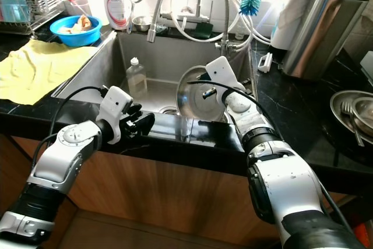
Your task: Kitchen organization
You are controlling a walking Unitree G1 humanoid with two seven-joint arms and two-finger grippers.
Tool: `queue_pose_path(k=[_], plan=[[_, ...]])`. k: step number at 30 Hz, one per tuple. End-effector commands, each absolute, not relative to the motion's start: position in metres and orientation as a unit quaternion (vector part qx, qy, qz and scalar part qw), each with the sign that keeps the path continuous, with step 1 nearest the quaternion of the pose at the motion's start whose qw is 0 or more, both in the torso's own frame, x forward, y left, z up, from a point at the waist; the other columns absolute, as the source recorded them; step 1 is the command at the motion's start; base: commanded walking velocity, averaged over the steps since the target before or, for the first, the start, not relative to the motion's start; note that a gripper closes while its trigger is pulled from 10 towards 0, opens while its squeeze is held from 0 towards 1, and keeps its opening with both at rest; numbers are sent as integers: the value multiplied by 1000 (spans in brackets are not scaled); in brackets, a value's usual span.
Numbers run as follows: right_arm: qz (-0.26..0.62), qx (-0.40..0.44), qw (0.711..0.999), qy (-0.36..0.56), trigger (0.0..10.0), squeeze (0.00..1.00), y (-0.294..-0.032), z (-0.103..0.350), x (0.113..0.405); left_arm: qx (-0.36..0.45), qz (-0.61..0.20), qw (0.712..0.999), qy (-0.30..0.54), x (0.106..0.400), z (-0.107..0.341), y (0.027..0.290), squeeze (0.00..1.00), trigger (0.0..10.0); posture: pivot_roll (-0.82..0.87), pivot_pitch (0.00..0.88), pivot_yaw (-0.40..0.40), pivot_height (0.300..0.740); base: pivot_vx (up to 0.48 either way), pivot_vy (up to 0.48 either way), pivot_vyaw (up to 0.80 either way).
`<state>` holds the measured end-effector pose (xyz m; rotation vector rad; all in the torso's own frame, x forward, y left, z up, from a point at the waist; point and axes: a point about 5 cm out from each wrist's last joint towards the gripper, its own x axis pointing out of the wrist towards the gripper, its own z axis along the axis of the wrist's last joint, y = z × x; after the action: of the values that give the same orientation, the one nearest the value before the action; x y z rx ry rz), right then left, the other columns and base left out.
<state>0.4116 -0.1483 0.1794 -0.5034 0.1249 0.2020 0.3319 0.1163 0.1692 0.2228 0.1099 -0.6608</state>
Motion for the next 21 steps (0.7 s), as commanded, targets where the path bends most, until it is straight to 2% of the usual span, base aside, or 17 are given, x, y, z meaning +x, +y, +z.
queue_pose_path(k=[1, 4, 5, 6, 7, 8, 9, 15, 16, 21], plan=[[102, -253, 961, 45, 10000, 0, -146, 191, 415, 116, -336, 931, 86, 331, 158, 110, 0, 10000, 18, 0, -64, 740, 0, 0, 0], [104, -252, 961, 49, 10000, 0, -145, 189, 414, 116, -339, 929, 90, 330, 157, 109, 0, 10000, 16, 0, -61, 740, 0, 0, 0], [102, -250, 961, 52, 10000, 392, -146, 188, 414, 114, -340, 929, 91, 330, 157, 108, 0, 10000, 17, 0, -62, 740, 0, 0, 0], [102, -250, 962, 53, 10000, 392, -146, 188, 414, 113, -340, 929, 92, 330, 157, 108, 0, 10000, 17, 0, -62, 740, 0, 0, 0], [101, -249, 962, 54, 10000, 714, -146, 187, 414, 113, -340, 929, 93, 329, 156, 108, 0, 10000, 18, 0, -63, 740, 0, 0, 0], [101, -249, 962, 54, 10000, 714, -146, 187, 414, 113, -340, 929, 93, 329, 156, 108, 0, 10000, 18, 0, -63, 740, 0, 0, 0], [102, -249, 961, 56, 10000, 1000, -147, 186, 414, 113, -339, 929, 94, 329, 156, 109, 0, 10000, 19, 0, -63, 740, 0, 0, 0], [100, -248, 962, 58, 10000, 996, -147, 185, 414, 110, -339, 929, 98, 328, 154, 109, 0, 10000, 15, 0, -62, 740, 0, 0, 0], [100, -235, 965, 60, 10000, 24, -148, 185, 413, 110, -340, 929, 98, 328, 153, 109, 0, 10000, 14, 0, -62, 740, 0, 0, 0], [96, -204, 972, 62, 10000, 0, -148, 185, 414, 109, -342, 928, 99, 328, 153, 108, 0, 10000, 14, 0, -60, 740, 0, 0, 0]])
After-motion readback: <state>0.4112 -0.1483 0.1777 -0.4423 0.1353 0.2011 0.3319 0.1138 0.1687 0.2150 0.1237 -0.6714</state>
